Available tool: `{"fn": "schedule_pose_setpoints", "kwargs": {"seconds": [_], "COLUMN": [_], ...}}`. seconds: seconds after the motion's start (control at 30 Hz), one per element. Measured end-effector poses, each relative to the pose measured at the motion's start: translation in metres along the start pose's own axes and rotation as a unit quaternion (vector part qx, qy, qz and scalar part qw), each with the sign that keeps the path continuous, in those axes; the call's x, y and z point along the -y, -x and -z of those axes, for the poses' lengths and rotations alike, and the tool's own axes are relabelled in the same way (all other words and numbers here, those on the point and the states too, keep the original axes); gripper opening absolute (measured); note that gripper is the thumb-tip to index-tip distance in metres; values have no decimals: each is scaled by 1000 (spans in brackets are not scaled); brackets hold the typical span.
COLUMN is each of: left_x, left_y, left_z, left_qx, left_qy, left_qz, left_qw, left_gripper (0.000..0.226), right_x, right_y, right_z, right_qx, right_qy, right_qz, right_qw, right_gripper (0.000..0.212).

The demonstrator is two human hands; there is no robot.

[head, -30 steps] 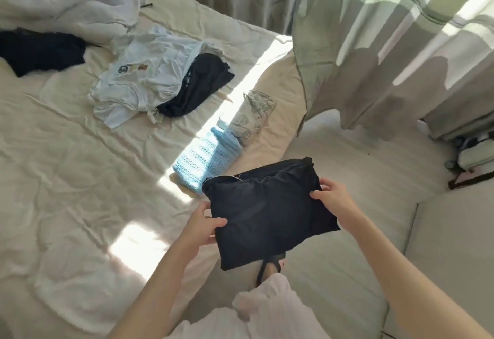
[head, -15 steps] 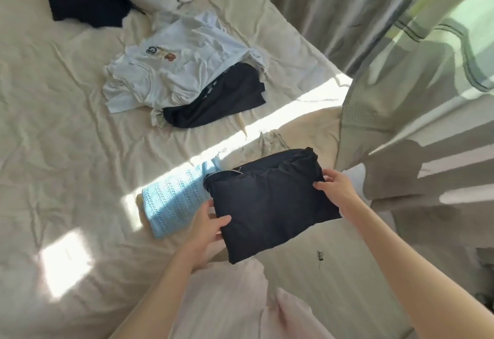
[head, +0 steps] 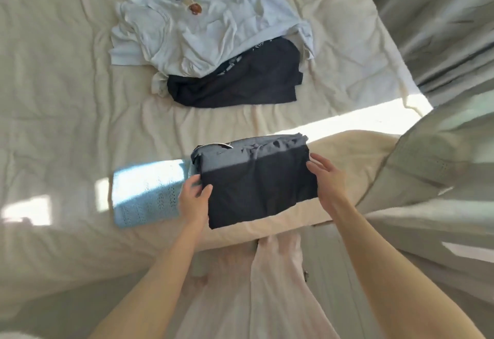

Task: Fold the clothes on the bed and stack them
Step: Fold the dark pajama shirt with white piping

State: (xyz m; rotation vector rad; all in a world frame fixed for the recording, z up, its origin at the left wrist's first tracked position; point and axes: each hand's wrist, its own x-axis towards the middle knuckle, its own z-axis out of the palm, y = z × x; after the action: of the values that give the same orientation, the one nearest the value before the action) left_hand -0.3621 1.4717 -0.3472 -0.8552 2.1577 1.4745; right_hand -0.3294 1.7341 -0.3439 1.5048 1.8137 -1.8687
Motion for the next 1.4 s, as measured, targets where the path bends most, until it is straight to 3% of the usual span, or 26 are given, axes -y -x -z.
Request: {"fn": "schedule_pose_setpoints", "kwargs": {"seconds": [0.23,0.4,0.53,0.7,0.87,1.0,1.07,1.27,1.4], "left_x": [6,9,9,-8,-40,-34,-22,32,80], "left_y": [-5,5,42,96,140,167,174,177,167], "left_z": [-18,-17,4,48,102,146,160,272,374], "left_qx": [-91,-28,40,27,-57,-103,-108,-144,-141], "left_qy": [53,-93,-169,-291,-383,-369,-379,-270,-288], "left_qz": [-62,-42,-55,-154,-289,-320,-324,-252,-254], "left_qw": [992,994,983,944,875,866,860,918,912], "left_gripper": [21,41,49,51,51,51,50,53,49], "right_x": [-11,-17,-11,20,81,91,81,33,-13], "right_y": [-23,-19,13,78,151,211,230,308,374], "right_z": [5,8,21,33,4,-35,-48,-143,-225], "right_qx": [60,109,124,155,143,129,150,190,198], "right_qy": [-21,30,167,358,457,508,533,554,549], "right_qz": [10,-17,71,244,479,550,528,534,525], "right_qw": [998,993,976,888,736,650,644,610,619], "right_gripper": [30,40,47,51,53,56,59,60,61]}}
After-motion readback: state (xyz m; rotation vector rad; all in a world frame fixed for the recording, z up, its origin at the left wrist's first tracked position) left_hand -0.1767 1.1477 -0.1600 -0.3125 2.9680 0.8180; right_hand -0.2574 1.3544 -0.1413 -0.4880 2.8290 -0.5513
